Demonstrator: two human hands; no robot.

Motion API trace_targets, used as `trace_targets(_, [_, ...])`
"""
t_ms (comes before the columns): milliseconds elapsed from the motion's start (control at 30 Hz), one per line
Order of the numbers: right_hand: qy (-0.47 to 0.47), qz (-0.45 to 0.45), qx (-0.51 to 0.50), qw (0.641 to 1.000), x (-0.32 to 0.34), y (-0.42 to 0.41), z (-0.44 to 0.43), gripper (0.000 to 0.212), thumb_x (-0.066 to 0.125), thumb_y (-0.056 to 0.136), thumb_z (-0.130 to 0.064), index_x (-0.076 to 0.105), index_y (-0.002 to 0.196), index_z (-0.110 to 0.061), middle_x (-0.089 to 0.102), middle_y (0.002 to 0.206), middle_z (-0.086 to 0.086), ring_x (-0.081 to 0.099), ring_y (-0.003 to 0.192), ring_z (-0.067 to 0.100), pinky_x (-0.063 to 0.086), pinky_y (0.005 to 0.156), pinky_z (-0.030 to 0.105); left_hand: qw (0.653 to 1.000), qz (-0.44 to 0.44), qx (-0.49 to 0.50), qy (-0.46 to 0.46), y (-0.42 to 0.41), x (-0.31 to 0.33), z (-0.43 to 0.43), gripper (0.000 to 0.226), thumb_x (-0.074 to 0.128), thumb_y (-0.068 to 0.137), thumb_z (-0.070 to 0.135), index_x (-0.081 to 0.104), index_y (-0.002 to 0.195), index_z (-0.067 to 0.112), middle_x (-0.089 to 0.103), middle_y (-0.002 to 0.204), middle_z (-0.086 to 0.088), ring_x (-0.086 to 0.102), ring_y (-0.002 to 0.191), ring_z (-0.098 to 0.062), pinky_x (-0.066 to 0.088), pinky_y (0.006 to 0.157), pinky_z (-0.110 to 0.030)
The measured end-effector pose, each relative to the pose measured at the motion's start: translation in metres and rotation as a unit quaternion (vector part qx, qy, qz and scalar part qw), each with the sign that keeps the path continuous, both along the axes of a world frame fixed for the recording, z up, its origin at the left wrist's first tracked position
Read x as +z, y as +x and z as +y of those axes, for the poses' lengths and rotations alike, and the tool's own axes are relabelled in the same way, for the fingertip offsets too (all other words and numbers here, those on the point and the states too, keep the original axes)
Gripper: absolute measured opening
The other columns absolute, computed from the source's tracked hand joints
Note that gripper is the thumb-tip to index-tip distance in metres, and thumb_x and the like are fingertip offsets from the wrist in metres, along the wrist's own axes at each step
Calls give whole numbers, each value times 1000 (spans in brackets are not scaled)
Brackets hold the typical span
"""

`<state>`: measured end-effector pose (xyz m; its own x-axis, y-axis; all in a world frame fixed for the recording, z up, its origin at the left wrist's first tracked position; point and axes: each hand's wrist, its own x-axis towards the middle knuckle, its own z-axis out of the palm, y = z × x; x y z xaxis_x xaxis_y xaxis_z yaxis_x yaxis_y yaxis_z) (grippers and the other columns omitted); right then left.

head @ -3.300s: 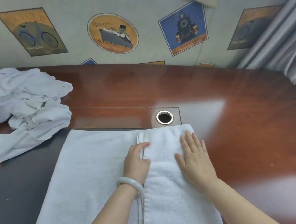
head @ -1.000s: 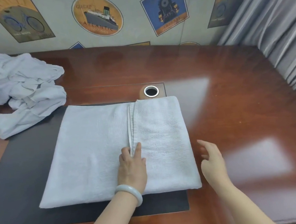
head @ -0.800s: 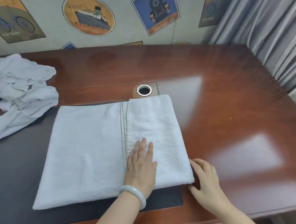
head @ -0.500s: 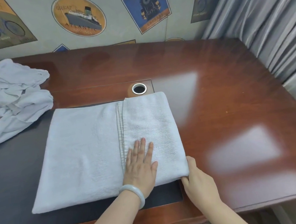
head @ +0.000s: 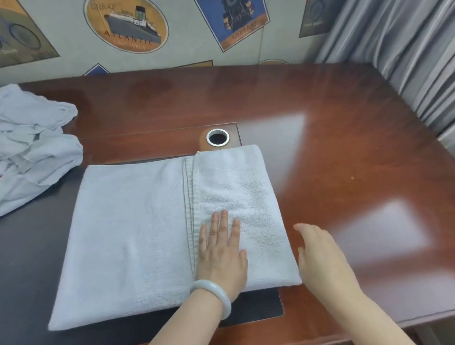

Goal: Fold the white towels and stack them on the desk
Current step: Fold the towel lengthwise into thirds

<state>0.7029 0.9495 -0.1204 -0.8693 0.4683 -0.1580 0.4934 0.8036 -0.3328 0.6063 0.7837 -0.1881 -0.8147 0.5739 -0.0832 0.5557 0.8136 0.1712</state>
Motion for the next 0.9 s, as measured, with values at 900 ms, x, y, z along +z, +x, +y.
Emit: trace_targets(900, [124,-49,106,985,-73,-204,-2,64,12,97,-60,-4,155,-39,-6,165,0,-15,150,31,6,117,63,993,-58,101,-19,-127,-8,-27,64,29,90,44,41,149,20,35,156,-8,33,145,-25,14,113,-51])
